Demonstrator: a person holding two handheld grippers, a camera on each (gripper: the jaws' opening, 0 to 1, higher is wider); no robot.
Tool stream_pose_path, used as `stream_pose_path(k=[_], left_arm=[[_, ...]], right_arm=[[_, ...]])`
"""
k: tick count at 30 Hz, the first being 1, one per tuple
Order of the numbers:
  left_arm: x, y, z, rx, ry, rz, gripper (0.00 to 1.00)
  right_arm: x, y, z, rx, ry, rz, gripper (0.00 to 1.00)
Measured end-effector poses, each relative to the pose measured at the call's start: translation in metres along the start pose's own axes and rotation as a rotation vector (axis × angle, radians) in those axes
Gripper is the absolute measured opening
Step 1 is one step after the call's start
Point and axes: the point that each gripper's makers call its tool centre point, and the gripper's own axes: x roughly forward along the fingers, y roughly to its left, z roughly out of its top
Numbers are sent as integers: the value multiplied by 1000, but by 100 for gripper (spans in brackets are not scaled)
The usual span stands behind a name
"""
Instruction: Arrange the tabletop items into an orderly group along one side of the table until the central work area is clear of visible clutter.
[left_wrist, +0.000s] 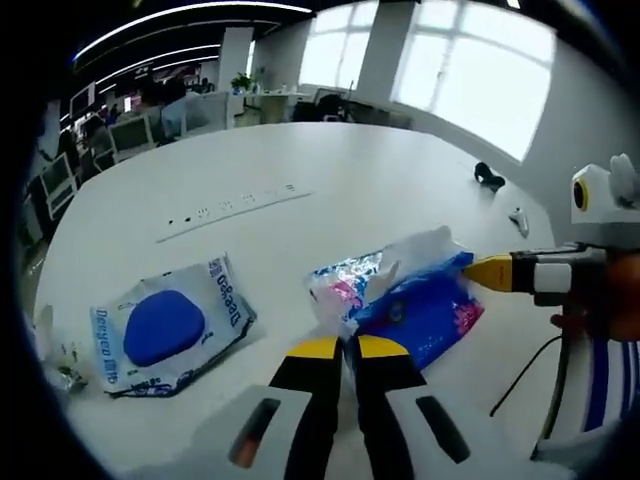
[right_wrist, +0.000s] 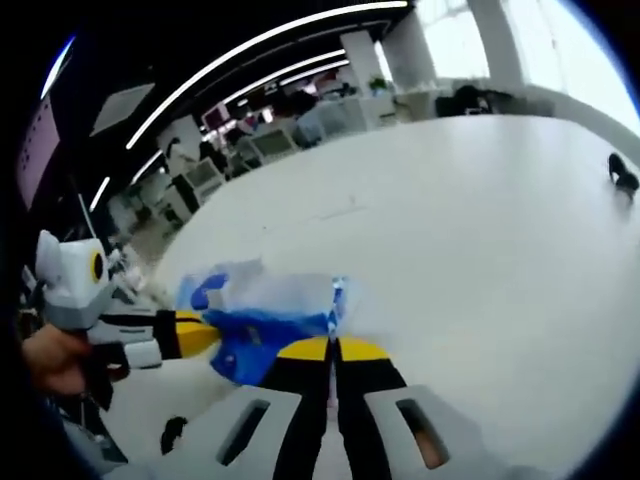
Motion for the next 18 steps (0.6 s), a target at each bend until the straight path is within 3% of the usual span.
stream_pose_path(k=[8,18], left_arm=[[10,28,22,-71,-24,28,3],[36,51,28,-133,-3,59,3]], right_arm=[[28,9,28,-9,-13,25,0],[64,5,45,-14,-7,33,0]])
